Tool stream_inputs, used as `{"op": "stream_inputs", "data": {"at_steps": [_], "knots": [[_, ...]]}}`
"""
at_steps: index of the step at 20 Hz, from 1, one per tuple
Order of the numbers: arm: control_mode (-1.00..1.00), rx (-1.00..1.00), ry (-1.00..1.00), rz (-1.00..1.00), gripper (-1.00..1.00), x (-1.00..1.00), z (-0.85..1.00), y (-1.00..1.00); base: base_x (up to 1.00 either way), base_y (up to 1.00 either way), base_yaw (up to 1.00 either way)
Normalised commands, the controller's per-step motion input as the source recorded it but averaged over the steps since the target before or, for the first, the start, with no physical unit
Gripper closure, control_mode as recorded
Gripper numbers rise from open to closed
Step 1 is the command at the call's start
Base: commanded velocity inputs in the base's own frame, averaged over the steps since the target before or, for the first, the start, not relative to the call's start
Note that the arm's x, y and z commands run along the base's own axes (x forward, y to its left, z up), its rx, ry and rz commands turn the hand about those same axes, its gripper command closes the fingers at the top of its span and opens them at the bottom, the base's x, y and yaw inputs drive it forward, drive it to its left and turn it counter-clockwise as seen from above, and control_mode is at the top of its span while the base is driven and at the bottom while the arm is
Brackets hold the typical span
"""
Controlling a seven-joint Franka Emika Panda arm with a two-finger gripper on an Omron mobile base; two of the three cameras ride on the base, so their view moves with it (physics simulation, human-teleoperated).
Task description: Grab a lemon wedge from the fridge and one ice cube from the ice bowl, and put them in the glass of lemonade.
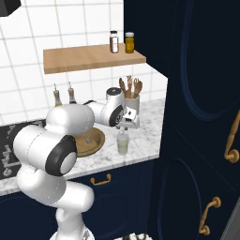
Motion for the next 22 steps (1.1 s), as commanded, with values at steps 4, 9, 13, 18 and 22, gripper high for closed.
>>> {"op": "stream_inputs", "data": {"at_steps": [4, 9, 13, 18, 22], "knots": [[-1.00, 0.00, 0.00, 0.00, -1.00, 0.00, 0.00, 0.00, 0.00, 0.00, 0.00], [-1.00, 0.00, 0.00, 0.00, -1.00, 0.00, 0.00, 0.00, 0.00, 0.00, 0.00], [-1.00, 0.00, -0.04, 0.00, -1.00, -0.04, 0.00, 0.00, 0.00, 0.00, 0.00], [-1.00, 0.02, -0.05, 0.00, -1.00, -0.23, 0.10, 0.00, 0.00, 0.00, 0.00], [-1.00, 0.05, -0.11, 0.01, -1.00, -0.56, 0.18, 0.00, 0.00, 0.00, 0.00]]}}
